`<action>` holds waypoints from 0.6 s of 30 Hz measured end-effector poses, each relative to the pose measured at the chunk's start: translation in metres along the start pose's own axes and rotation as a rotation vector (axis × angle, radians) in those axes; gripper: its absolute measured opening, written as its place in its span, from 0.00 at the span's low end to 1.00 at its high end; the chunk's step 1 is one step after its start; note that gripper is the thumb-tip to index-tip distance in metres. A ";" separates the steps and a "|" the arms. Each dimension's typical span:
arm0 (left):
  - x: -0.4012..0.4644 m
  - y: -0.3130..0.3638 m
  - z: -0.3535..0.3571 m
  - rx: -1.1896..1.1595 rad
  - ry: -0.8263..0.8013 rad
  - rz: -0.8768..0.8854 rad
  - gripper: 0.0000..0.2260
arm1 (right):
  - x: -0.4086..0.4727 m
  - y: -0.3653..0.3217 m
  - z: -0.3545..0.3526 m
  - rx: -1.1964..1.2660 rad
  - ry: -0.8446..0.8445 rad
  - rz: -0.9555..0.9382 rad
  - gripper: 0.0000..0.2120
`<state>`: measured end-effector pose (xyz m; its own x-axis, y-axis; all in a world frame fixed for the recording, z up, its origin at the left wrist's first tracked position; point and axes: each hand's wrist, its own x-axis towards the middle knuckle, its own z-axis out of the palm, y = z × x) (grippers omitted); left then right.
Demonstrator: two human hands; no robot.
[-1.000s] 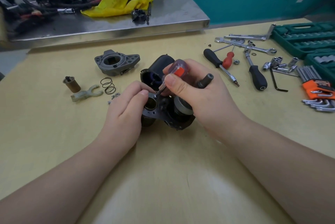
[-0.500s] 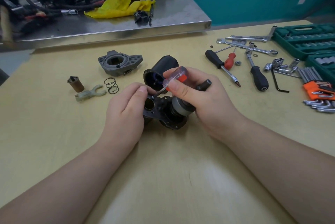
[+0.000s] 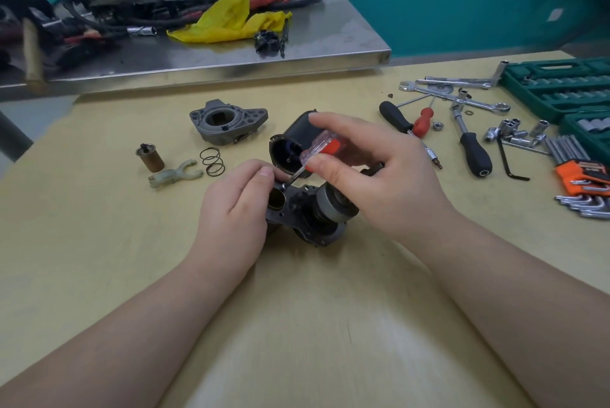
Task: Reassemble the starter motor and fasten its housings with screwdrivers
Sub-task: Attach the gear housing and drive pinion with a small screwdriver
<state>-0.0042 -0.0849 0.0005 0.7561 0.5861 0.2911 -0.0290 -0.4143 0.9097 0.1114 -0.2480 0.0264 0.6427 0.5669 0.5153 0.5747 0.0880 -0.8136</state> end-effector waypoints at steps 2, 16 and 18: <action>-0.001 0.001 0.000 0.001 0.007 -0.005 0.14 | 0.001 0.000 -0.002 -0.062 -0.030 -0.038 0.17; 0.003 0.001 -0.002 0.012 -0.037 -0.021 0.14 | -0.005 -0.004 0.006 -0.063 0.080 -0.057 0.15; 0.004 0.000 -0.003 0.012 -0.052 -0.029 0.14 | -0.005 -0.004 0.007 -0.015 0.069 -0.037 0.16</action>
<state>-0.0035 -0.0808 0.0025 0.7894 0.5612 0.2486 0.0011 -0.4063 0.9137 0.1025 -0.2455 0.0249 0.6542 0.5055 0.5626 0.6056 0.0954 -0.7900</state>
